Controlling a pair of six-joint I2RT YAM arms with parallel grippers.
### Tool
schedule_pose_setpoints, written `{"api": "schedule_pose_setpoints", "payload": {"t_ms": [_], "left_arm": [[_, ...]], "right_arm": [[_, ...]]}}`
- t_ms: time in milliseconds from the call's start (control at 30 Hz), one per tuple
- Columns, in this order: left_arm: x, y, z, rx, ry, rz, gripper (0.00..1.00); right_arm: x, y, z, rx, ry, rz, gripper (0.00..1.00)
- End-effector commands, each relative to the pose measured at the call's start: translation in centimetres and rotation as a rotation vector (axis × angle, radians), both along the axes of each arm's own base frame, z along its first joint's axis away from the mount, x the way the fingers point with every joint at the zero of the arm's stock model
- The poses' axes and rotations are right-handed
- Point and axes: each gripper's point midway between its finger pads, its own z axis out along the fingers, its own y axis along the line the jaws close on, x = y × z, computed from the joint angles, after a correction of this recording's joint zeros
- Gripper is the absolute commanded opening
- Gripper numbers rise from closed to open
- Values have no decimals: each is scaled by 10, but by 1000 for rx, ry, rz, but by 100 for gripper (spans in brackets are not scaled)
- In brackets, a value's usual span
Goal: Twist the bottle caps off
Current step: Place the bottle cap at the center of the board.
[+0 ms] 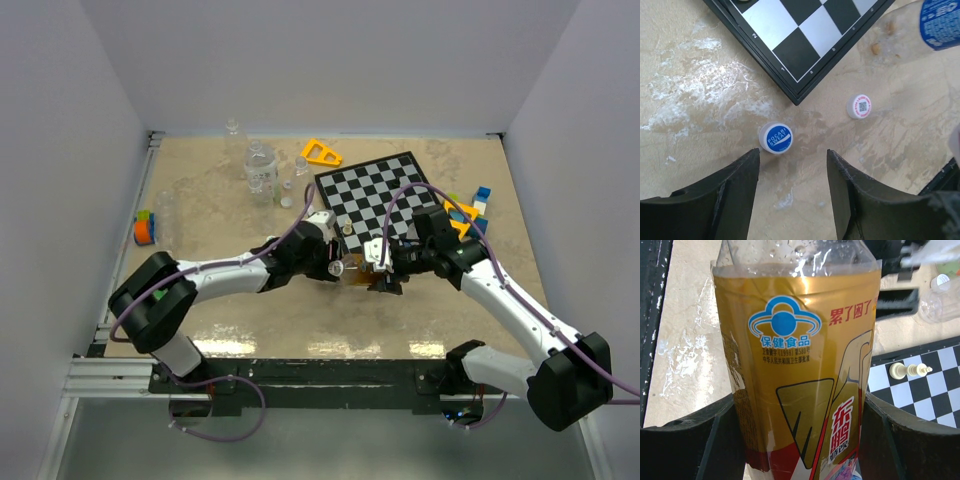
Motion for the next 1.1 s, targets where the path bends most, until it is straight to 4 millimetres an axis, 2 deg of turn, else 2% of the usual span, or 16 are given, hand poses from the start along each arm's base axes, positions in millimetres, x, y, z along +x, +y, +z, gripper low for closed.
{"api": "schedule_pose_setpoints", "payload": {"t_ms": [0,100,233,333,400,700,867,1067], "left_arm": [[-5,8,38,-51,-74,0,62],[-18,25,50,-58,-104,-5,71],[-39,48,60,-92,-144,-21,78],[-53,58,76,-155,-196,-44,82],[-62,64,94,-214,-253,-61,85],[-101,77,156,-462,-479,-195,99],[-122,76,183,-593,-597,-291,100],[-133,70,202,-650,-653,-377,100]], "right_arm": [[-3,4,16,36,-38,27,6],[-3,4,15,37,-32,28,7],[-3,5,16,38,-33,32,7],[-3,5,16,39,-32,33,7],[-3,5,17,42,-32,35,7],[-6,11,24,72,-22,64,7],[-9,16,33,99,-9,95,7],[-8,22,43,128,19,99,8]]}}
